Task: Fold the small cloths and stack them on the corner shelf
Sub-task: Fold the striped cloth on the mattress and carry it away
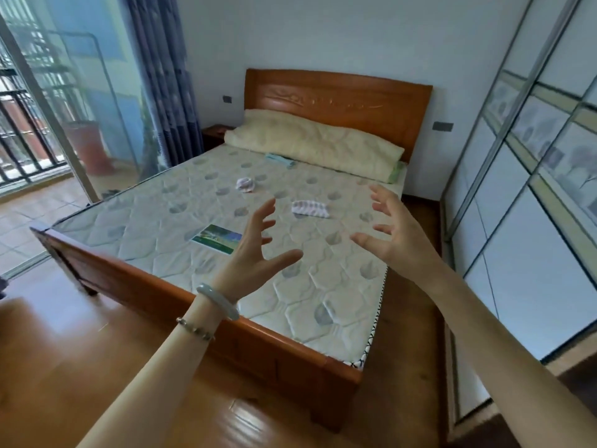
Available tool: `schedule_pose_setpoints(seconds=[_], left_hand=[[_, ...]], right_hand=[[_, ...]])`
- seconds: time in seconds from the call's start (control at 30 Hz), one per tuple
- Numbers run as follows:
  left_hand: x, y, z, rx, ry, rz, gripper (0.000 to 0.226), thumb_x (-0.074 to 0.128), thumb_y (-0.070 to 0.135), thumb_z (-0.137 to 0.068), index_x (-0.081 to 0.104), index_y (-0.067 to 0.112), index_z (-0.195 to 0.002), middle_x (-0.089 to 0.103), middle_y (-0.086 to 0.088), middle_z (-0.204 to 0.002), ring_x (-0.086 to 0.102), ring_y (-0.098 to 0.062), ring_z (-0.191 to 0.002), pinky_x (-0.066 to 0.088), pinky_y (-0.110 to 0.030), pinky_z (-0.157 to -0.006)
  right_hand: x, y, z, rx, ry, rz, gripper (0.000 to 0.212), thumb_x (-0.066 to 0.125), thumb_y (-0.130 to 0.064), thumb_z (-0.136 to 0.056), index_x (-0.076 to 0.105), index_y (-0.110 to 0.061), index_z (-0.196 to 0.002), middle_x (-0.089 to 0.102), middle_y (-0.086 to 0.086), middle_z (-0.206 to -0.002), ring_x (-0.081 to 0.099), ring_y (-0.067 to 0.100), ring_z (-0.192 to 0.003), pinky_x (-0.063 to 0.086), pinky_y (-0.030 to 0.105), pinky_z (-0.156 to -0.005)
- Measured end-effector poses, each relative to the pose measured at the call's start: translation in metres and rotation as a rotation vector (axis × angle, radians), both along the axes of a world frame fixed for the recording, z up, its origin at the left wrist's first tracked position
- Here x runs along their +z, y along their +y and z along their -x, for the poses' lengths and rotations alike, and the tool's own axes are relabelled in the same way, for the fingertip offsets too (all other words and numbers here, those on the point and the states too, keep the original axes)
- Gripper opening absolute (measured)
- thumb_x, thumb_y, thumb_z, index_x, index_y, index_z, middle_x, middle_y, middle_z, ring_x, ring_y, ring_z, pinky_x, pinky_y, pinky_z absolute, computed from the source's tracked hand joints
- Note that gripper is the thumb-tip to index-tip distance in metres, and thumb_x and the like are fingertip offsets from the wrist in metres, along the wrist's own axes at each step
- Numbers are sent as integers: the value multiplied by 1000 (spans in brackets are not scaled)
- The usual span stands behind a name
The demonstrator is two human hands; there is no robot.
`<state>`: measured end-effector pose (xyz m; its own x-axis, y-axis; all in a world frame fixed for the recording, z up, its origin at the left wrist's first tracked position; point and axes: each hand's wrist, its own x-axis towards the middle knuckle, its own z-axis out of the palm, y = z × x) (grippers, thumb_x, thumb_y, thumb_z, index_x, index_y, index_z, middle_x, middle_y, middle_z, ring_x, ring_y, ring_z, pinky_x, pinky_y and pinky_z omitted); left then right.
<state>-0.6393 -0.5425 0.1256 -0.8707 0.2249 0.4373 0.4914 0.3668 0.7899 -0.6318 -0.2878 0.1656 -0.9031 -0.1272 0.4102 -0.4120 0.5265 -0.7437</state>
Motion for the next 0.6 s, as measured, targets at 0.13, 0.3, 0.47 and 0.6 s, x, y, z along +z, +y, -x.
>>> schedule_pose_setpoints(seconds=[0.13,0.3,0.47,0.6], left_hand=[[-8,25,25,-58,-34,10,95,68,60,-66,16,37,-143,27,7,-148,38,-7,-129,40,-18,-99],[-9,66,68,-84,-60,-20,91,74,46,-71,17,35,-142,29,9,-144,39,-11,-129,41,-30,-103],[-15,124,125,-96,-82,-19,96,74,55,-68,16,36,-143,31,8,-143,39,-9,-129,42,-27,-101],[-16,189,175,-89,-114,-54,99,73,41,-68,15,25,-147,30,3,-146,39,-11,-129,42,-29,-102]], right_hand=[[-7,24,11,-59,-45,4,83,75,-32,-78,27,-33,-146,34,-8,-147,36,4,-132,42,25,-99],[-13,58,38,-93,-72,7,93,69,-52,-67,28,-28,-147,35,-12,-142,38,-2,-125,41,18,-95],[-26,121,93,-99,-78,9,87,77,-29,-78,25,-29,-148,35,-7,-148,38,3,-130,42,26,-102],[-31,178,142,-109,-89,68,87,77,-26,-78,25,-31,-147,37,-8,-147,38,4,-131,43,28,-102]])
